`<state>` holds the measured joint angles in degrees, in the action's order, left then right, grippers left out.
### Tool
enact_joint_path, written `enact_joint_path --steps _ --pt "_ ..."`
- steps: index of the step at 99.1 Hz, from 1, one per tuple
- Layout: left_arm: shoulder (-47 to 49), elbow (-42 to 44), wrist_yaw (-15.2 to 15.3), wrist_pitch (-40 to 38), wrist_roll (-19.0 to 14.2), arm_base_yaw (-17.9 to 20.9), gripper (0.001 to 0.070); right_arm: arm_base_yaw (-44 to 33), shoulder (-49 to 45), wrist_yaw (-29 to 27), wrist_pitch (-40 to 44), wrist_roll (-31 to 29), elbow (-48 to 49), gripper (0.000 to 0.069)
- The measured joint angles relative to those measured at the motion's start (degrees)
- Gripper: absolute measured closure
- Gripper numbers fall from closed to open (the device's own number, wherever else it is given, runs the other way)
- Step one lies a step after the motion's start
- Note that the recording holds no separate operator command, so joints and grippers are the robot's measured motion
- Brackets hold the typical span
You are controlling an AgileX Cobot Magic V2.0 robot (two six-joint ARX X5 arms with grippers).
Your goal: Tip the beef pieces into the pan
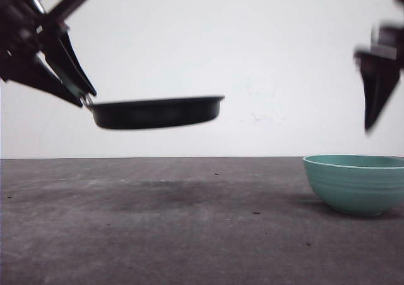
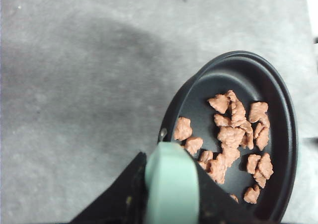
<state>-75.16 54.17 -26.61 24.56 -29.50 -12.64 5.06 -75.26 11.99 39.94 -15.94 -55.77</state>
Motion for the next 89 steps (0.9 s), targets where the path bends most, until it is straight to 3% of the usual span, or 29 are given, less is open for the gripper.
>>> enact_joint_path --steps 7,18,27,69,76,89 --pt "-2.5 0.0 0.2 -0.1 0.0 0.0 0.065 0.4 4.8 0.0 -0.4 0.0 -1.5 0.0277" --pt "-7.3 0.0 0.4 -1.0 0.1 0.0 0.065 1.1 12.3 0.0 -1.2 0.2 -2.5 0.0568" --pt "-11.0 0.0 0.9 -2.4 0.1 0.0 0.065 1.7 17.1 0.0 -1.2 0.5 -2.5 0.0658" --pt "-15.9 0.0 3.0 -4.8 0.1 -0.4 0.0634 1.7 21.9 0.0 3.5 1.9 -2.5 0.0684" --pt "-15.9 0.0 3.0 -5.1 -0.1 -0.4 0.0544 1.7 21.9 0.0 3.4 2.2 -2.5 0.0684" --pt "-15.9 0.2 2.6 -5.1 -0.5 -0.4 0.0238 1.7 21.9 0.0 2.8 2.3 -2.5 0.0684"
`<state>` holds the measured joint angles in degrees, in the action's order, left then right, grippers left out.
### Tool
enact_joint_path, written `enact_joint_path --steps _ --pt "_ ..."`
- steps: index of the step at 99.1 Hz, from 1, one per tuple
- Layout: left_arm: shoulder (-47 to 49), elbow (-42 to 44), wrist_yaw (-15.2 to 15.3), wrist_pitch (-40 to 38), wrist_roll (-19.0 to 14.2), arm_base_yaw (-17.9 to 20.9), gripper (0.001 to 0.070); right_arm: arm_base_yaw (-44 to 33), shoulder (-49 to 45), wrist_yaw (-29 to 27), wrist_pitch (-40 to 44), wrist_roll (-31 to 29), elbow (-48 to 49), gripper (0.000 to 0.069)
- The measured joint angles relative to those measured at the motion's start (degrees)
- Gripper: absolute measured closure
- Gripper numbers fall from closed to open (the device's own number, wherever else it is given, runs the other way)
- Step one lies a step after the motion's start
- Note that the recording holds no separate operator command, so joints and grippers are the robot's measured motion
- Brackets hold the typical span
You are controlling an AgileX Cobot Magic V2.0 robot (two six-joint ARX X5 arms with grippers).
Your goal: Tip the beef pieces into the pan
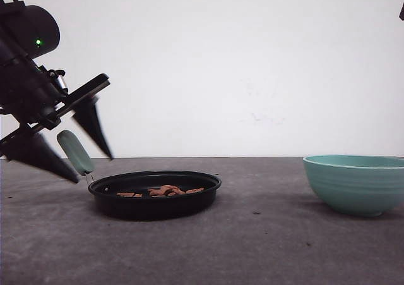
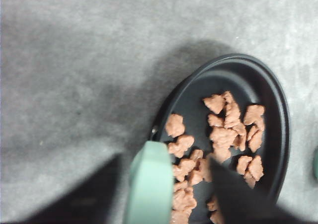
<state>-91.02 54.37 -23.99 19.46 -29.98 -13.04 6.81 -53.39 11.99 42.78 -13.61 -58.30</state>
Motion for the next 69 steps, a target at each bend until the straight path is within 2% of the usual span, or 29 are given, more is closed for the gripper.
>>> enact_joint_path --steps 7,15,36,43,51,56,59,63,69 --pt "0.0 0.0 -0.1 0.1 -0.1 0.0 0.0146 0.0 0.0 0.0 -0.2 0.1 0.0 0.0684" --pt "0.6 0.0 -0.2 0.7 -0.2 0.0 0.0099 0.0 0.0 0.0 -0.3 0.2 0.0 0.0684" --pt "8.0 0.0 0.3 1.8 -0.2 0.0 0.0078 0.3 0.0 -0.3 -4.4 2.7 0.0 0.0684" --pt "12.1 0.0 2.0 2.1 0.2 0.0 0.0078 0.8 0.0 -0.7 -6.3 3.9 0.0 0.0684" --pt "17.2 0.0 4.1 2.3 2.1 0.1 0.0081 1.7 0.0 -2.7 -7.7 5.4 0.0 0.0684" --pt "20.7 0.0 5.7 2.3 4.6 0.1 0.0113 2.4 0.0 -4.4 -8.7 6.3 0.0 0.0684" --pt "23.4 0.0 7.0 2.3 6.8 0.0 0.0167 3.0 0.0 -5.4 -9.5 6.7 0.0 0.0684" --pt "26.6 0.0 8.6 2.3 9.5 0.0 0.0259 3.7 0.0 -6.2 -10.7 7.2 0.0 0.0684" --pt "31.4 0.0 11.0 2.2 12.8 0.0 0.0434 4.9 0.0 -6.4 -13.1 7.6 0.0 0.0684"
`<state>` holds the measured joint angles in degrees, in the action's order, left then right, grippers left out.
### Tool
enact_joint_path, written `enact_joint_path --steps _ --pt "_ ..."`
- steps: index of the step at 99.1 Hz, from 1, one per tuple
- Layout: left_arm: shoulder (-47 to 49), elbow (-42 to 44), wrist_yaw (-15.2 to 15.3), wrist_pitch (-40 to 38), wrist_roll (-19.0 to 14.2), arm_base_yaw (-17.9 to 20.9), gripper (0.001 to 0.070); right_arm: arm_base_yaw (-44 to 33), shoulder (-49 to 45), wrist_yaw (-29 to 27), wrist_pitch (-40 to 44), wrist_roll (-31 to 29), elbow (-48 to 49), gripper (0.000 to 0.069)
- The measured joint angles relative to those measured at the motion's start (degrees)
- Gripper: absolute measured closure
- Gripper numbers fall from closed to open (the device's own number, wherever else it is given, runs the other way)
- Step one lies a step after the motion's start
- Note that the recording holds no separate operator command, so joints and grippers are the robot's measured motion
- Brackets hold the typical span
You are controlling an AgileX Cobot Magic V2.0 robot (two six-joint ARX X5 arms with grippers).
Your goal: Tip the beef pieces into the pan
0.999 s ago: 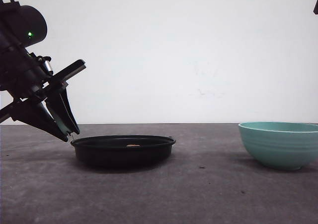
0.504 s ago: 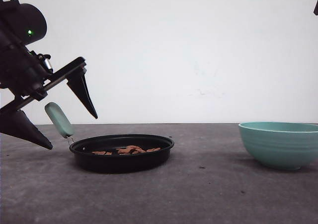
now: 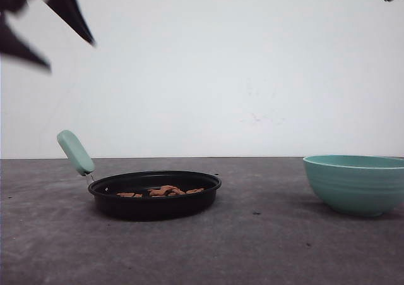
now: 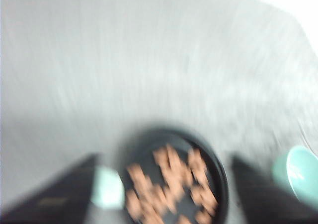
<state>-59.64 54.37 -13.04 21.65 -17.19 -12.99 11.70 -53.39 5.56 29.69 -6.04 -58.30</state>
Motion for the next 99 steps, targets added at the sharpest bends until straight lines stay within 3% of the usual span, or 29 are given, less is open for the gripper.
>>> enact_joint_path --steps 7,17,34,99 --pt "5.1 0.0 2.7 -0.2 2.1 0.3 0.0604 1.7 0.0 -0.8 -3.4 0.8 0.0 0.0684" --pt "10.2 0.1 3.8 -0.4 4.7 1.4 0.0675 4.9 0.0 -2.6 -8.1 3.0 0.0 0.0684" --pt "13.4 0.2 4.1 2.0 7.6 1.6 0.0689 10.6 0.0 -4.3 -12.3 6.6 0.0 0.0684" --pt "14.9 0.2 4.2 3.0 8.3 1.6 0.0689 11.2 0.0 -4.3 -12.4 7.8 0.0 0.0684"
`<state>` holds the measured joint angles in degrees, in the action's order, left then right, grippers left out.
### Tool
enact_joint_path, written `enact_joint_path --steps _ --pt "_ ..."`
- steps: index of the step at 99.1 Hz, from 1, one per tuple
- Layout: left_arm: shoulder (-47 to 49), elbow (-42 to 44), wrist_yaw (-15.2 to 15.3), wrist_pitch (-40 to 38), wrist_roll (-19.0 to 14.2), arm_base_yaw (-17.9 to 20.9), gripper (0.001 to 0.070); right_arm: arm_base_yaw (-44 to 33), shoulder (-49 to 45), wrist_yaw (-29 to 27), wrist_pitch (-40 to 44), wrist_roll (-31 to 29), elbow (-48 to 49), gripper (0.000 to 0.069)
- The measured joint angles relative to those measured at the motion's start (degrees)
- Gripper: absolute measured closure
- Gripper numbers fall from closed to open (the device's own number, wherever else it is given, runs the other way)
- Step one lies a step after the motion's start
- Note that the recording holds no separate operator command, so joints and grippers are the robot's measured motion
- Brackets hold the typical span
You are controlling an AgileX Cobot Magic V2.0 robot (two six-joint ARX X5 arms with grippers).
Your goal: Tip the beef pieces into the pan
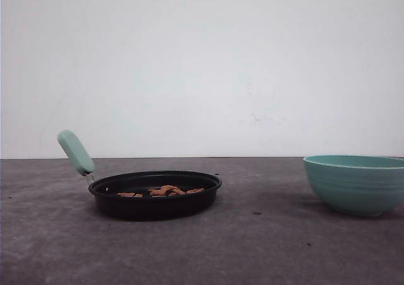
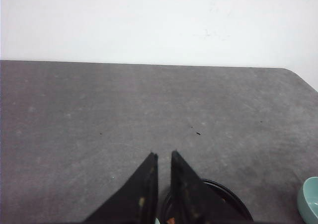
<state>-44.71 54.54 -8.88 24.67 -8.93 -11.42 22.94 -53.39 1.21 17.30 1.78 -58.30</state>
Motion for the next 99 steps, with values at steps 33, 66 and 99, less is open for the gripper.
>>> enact_joint_path --steps 33,66,99 --pt "0.0 0.0 0.0 0.0 0.3 0.0 0.0689 -0.8 6.2 -0.7 3.8 1.1 0.0 0.0684" --pt "0.0 0.0 0.0 0.0 0.3 0.0 0.0689 -13.3 23.5 -5.6 -5.7 5.5 21.1 0.0684" --pt "0.0 0.0 0.0 0.0 0.3 0.0 0.0689 -18.4 51.1 -2.8 -1.6 -3.3 49.4 0.0684"
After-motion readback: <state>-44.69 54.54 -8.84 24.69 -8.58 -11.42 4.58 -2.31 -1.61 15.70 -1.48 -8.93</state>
